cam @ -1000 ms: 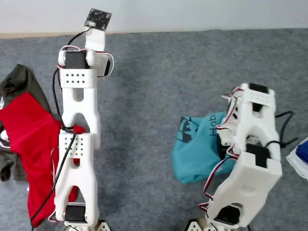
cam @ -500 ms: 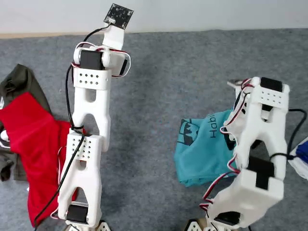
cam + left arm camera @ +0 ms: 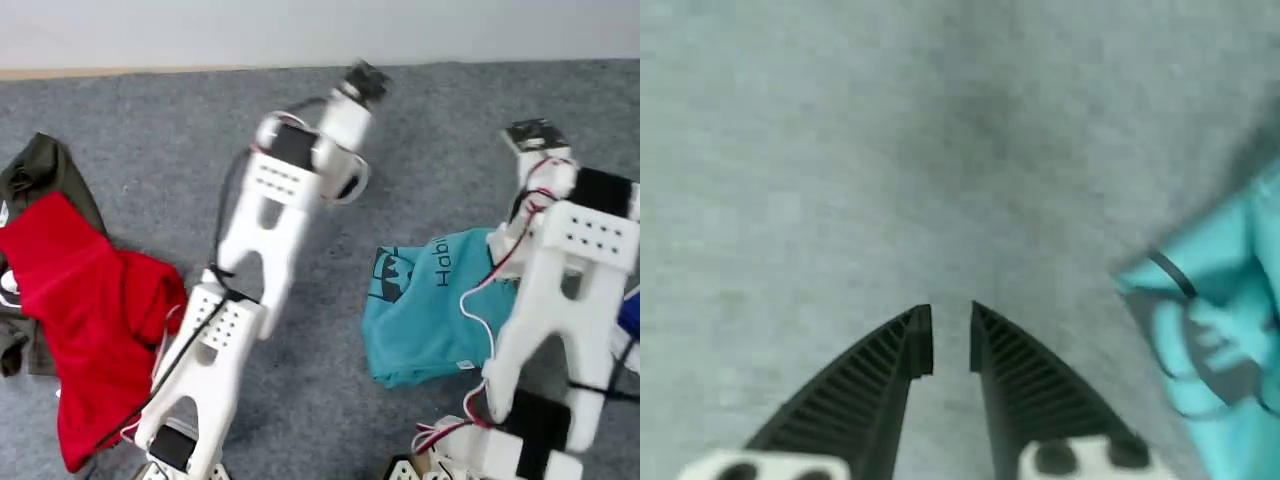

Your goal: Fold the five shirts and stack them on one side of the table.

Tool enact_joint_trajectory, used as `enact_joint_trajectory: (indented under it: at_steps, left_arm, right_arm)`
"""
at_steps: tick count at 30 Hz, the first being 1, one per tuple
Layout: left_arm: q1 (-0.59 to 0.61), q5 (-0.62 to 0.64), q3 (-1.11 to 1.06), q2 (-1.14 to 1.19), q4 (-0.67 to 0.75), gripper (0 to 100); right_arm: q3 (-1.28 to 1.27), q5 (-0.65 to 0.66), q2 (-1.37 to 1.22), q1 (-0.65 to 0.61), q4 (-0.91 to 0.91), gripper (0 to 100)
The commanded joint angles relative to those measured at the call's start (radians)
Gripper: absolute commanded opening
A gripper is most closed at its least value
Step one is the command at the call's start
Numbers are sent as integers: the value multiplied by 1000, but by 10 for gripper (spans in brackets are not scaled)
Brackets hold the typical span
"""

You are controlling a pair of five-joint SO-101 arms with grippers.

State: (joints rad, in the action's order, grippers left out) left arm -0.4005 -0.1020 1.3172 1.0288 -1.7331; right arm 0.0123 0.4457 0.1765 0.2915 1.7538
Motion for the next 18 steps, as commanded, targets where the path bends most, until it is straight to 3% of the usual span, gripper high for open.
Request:
enact_joint_trajectory:
  at_steps: [1, 9, 18]
  left_arm:
    - [-69, 2, -101, -71, -23, 82]
    - [-144, 2, -194, -72, -25, 82]
    - [-203, 2, -188, -80, -25, 100]
  right_arm:
    - [-9, 11, 101, 65, 42, 270]
    - [-229, 15, 255, 200, 42, 270]
    - [-391, 15, 421, 223, 42, 270]
